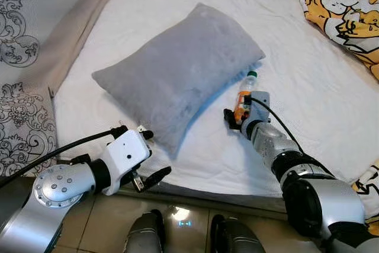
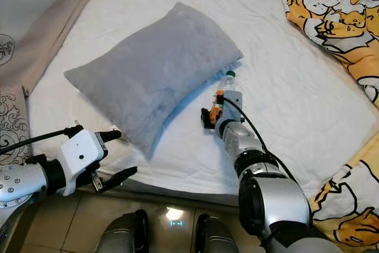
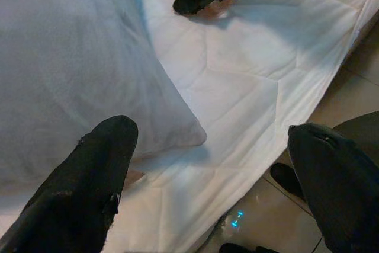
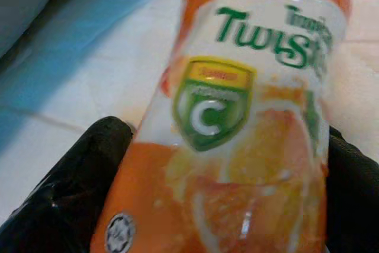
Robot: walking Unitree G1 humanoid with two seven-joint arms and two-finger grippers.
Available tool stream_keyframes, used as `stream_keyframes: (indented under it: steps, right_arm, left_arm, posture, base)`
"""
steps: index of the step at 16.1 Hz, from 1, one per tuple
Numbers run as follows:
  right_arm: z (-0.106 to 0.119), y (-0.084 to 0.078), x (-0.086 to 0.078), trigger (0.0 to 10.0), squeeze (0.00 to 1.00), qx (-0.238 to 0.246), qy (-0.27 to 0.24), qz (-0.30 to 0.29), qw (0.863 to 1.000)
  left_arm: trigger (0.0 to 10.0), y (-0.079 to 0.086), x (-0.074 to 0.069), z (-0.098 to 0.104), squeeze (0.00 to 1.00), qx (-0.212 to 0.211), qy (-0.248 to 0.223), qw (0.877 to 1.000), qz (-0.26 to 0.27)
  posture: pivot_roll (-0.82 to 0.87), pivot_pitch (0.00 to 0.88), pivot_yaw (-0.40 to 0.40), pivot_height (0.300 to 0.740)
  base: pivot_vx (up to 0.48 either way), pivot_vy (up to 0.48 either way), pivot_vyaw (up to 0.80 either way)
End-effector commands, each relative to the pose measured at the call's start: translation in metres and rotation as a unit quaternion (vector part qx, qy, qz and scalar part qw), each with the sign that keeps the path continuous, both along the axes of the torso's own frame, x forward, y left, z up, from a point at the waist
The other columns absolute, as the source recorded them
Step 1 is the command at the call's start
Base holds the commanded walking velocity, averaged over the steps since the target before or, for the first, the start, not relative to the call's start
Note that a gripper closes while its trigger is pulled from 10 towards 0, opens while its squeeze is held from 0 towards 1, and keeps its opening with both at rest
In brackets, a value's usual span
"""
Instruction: Clean up the room
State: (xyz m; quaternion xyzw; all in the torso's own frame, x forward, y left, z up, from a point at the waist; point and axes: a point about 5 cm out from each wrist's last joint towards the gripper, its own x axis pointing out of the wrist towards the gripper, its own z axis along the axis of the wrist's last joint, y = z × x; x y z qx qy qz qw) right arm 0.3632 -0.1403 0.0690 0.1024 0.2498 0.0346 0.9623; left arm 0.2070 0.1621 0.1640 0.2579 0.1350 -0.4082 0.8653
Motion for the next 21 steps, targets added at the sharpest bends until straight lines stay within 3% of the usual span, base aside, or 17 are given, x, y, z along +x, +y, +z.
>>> stream_keyframes:
  steps: [1, 2, 7, 9, 12, 13, 16, 19, 20, 21]
  right_arm:
    - [-0.014, -0.003, -0.009, 3.8, 0.00, 0.017, 0.037, -0.016, 0.999]
    - [-0.013, -0.004, -0.008, 0.0, 0.00, 0.016, 0.035, -0.017, 0.999]
    - [-0.007, -0.006, -0.004, 0.0, 0.00, 0.022, 0.017, -0.020, 0.999]
    - [-0.009, -0.011, -0.006, 0.0, 0.00, -0.001, 0.013, -0.021, 1.000]
    - [-0.013, -0.020, -0.010, 0.0, 0.00, 0.036, -0.001, -0.045, 0.998]
    - [-0.012, -0.032, -0.012, 0.0, 0.00, 0.065, -0.032, -0.075, 0.995]
    - [-0.008, -0.042, -0.016, 0.0, 0.00, 0.080, -0.071, -0.092, 0.990]
    - [0.003, -0.060, -0.027, 0.0, 0.00, 0.037, -0.132, -0.124, 0.983]
    - [0.013, -0.056, -0.031, 0.9, 0.00, 0.043, -0.169, -0.114, 0.978]
    - [0.023, -0.049, -0.034, 8.6, 0.00, 0.032, -0.199, -0.091, 0.975]
  left_arm:
    - [10.0, -0.004, -0.003, 0.002, 0.72, -0.002, -0.002, 1.000, -0.006]
    - [10.0, -0.004, -0.002, 0.003, 0.72, -0.002, -0.002, 1.000, -0.005]
    - [10.0, -0.004, 0.002, 0.000, 0.72, -0.004, -0.006, 1.000, -0.001]
    - [10.0, -0.005, 0.003, -0.004, 0.73, -0.013, -0.003, 1.000, 0.003]
    - [10.0, -0.009, 0.006, -0.014, 0.72, -0.029, 0.004, 1.000, 0.009]
    - [10.0, -0.013, 0.011, -0.018, 0.73, -0.052, 0.004, 0.998, 0.018]
    - [10.0, -0.016, 0.020, -0.022, 0.73, -0.080, 0.000, 0.996, 0.036]
    - [10.0, -0.016, 0.035, -0.026, 0.73, -0.113, -0.004, 0.990, 0.087]
    - [10.0, -0.015, 0.041, -0.029, 0.74, -0.141, -0.003, 0.982, 0.129]
    - [10.0, -0.012, 0.047, -0.035, 0.74, -0.157, -0.010, 0.972, 0.175]
  posture:
    - [0.18, 0.274, -0.022, 0.740]
    - [0.17, 0.273, -0.023, 0.740]
    - [0.15, 0.225, -0.025, 0.740]
    - [0.12, 0.186, -0.025, 0.740]
    - [0.07, 0.123, -0.015, 0.740]
    - [0.05, 0.086, -0.001, 0.740]
    - [0.02, 0.050, 0.019, 0.740]
    - [0.00, 0.020, 0.035, 0.740]
    - [-0.02, 0.004, 0.035, 0.740]
    - [-0.03, 0.000, 0.027, 0.740]
  base:
    - [0.000, 0.000, 0.00]
    - [0.000, 0.000, 0.00]
    - [0.000, 0.000, 0.00]
    - [0.000, 0.000, 0.00]
    - [0.000, 0.000, 0.00]
    - [0.000, 0.000, 0.00]
    - [0.000, 0.000, 0.00]
    - [0.000, 0.000, 0.00]
    - [0.000, 0.000, 0.00]
    - [0.000, 0.000, 0.00]
